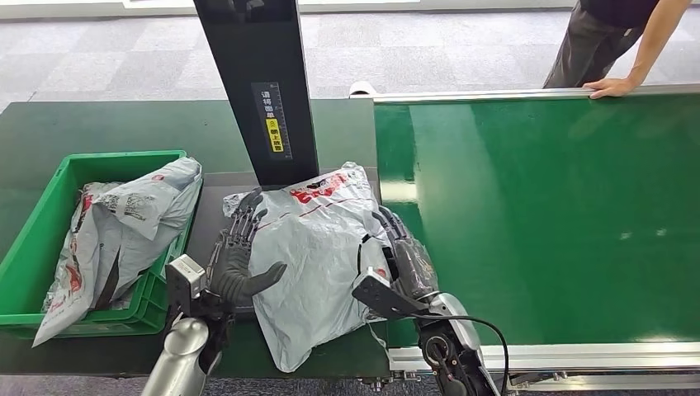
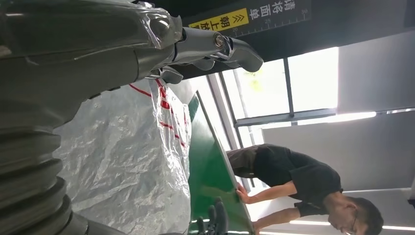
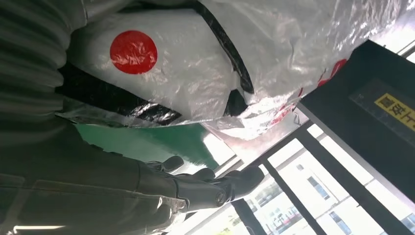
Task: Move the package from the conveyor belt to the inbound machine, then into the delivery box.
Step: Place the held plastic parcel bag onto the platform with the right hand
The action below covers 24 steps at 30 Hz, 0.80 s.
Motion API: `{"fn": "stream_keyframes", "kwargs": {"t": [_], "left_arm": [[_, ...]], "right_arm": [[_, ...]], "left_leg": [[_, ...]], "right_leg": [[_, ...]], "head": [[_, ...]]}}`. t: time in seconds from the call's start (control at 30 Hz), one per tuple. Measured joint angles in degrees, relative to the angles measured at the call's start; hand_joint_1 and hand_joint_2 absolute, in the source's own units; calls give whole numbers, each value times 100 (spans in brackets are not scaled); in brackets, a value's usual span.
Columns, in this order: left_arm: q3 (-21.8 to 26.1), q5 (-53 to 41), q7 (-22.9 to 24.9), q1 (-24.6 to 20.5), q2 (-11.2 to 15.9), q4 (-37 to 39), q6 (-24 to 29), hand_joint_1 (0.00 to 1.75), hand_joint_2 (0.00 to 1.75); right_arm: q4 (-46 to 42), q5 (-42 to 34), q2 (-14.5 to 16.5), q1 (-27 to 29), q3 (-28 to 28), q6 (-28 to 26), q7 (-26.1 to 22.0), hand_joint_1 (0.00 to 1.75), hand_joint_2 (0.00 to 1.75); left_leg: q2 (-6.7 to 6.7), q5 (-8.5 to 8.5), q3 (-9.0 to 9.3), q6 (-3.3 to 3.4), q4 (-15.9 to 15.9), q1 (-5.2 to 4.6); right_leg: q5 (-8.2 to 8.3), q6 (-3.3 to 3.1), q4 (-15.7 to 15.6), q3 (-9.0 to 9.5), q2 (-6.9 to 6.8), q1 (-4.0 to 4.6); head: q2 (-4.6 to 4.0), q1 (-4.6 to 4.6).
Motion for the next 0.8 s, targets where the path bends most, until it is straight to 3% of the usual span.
{"fn": "stream_keyframes", "kwargs": {"t": [0.07, 0.23, 0.3, 0.57, 0.8], "left_arm": [[-9, -39, 4, 2, -9, 3, 32, 0, 175], [-10, -20, 63, 125, -6, -96, 152, 0, 175], [7, -47, 68, 190, 37, -134, 164, 0, 175], [-38, -463, 44, 267, 81, -145, 501, 0, 175], [-216, -1609, 688, 291, 109, -173, 1144, 0, 175]], "right_arm": [[-154, -385, -3, 54, -57, 105, -45, 0, 175], [-436, -2455, -32, 125, -425, 1251, -536, 0, 175], [-549, -2903, -37, 161, -563, 1360, -669, 0, 175], [-1214, -3346, -41, 371, -1092, 1094, -776, 0, 175], [-1486, -3494, -42, 455, -1286, 861, -992, 0, 175]], "left_leg": [[1, 0, -1, 0, 0, 0], [4, -1, -2, 0, 0, -1], [1, -1, -2, 0, 0, -1], [3, 0, -1, 0, 0, -1], [3, 0, -1, 0, 0, 0]], "right_leg": [[0, 0, 0, -1, -1, 0], [0, 0, 0, -1, 0, -1], [0, 0, 0, -1, 0, -1], [0, 0, 0, -2, 0, -1], [0, 0, 0, -2, 0, -1]], "head": [[0, -1], [0, -1], [0, -1], [0, -1], [0, -1]]}}
